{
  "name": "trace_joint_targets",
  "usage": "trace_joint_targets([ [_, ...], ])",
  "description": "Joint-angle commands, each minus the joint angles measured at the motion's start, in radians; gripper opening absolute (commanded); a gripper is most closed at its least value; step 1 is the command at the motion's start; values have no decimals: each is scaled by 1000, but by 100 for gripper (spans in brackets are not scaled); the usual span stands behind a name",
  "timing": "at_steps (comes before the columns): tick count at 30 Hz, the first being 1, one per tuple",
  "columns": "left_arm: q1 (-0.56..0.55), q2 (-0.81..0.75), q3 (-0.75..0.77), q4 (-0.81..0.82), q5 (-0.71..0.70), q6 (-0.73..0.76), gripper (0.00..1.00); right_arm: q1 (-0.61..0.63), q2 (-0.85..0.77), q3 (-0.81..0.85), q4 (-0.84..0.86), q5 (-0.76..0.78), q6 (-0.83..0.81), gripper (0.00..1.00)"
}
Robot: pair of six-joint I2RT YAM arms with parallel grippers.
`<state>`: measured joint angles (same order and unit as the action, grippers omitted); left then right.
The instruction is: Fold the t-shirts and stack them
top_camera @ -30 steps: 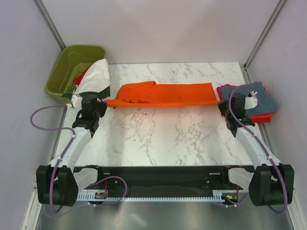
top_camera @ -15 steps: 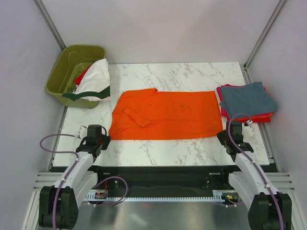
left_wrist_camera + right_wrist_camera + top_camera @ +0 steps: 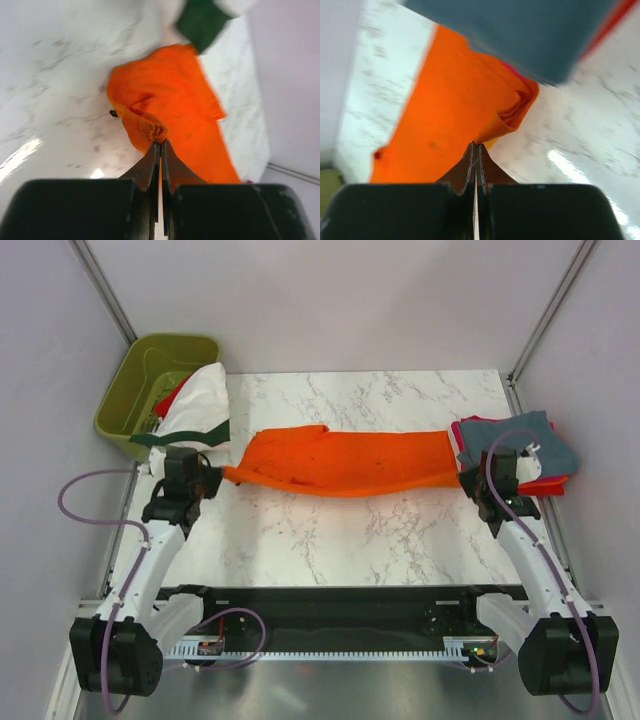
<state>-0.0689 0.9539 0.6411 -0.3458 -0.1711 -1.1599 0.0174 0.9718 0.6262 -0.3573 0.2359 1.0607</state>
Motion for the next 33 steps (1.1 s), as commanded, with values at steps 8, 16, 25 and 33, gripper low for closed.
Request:
trace_joint_targets([
  [8,6,-127,2,-53,-15,54,2,-7,-119,10,-46,22,11,0],
  [16,7,-406,-335,-128,-21,28,2,-7,-373,-262,-91,6,36,0],
  [25,6,-458,-406,-157,7,22,2,-7,-390,-313,-146,-20,18,0],
  [33,4,-549,-290,-291,-96,132,56,-8,-412,-215,-206,45,-73,44],
])
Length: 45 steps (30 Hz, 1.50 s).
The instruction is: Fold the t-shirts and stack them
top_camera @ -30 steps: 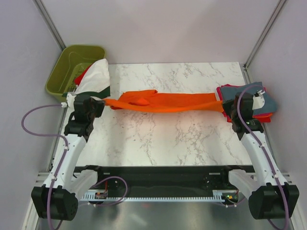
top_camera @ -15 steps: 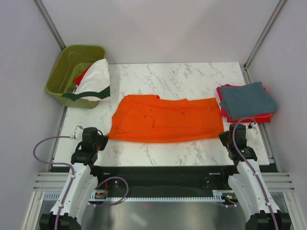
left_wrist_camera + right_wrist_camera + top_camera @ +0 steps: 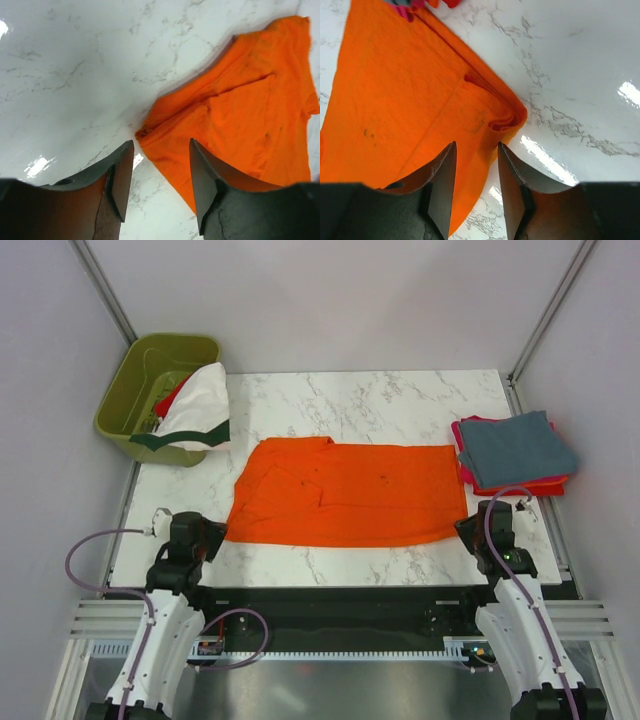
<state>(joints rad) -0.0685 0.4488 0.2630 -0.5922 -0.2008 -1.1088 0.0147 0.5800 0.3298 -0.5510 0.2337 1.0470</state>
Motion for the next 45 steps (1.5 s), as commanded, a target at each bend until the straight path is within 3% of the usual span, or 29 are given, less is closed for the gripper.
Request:
trace_joint_targets([
  [1,-1,-53,97,-43,-68,87,57,-5,-17,93,5,41,-82,47],
  [5,-1,0,182,1,-31,141,61,-5,76,179,123,-22,-200,47],
  [6,-1,31,214,61,16,265,66,-5,105,196,147,-45,-249,47],
  [7,-1,98,225,157,185,346,68,-5,176,213,169,-66,-272,47],
  [10,-4,265,320,244,280,401,68,-4,327,278,259,-132,-338,47],
  [13,-11,385,381,340,303,432,70,1,462,337,361,-216,-404,47],
  [15,-25,447,413,409,313,455,82,19,535,396,416,-267,-421,47],
  [21,-112,712,547,529,249,472,82,149,835,587,454,-295,-455,50],
  [25,-215,908,683,540,125,520,82,175,931,663,505,-274,-426,49],
  [32,-224,1273,1007,496,71,589,77,192,1034,704,704,-240,-392,49],
  [39,-264,1591,1365,360,38,702,78,195,1181,808,685,-182,-444,49],
  [45,-294,1696,1435,335,81,776,77,202,1196,779,688,-181,-475,49],
])
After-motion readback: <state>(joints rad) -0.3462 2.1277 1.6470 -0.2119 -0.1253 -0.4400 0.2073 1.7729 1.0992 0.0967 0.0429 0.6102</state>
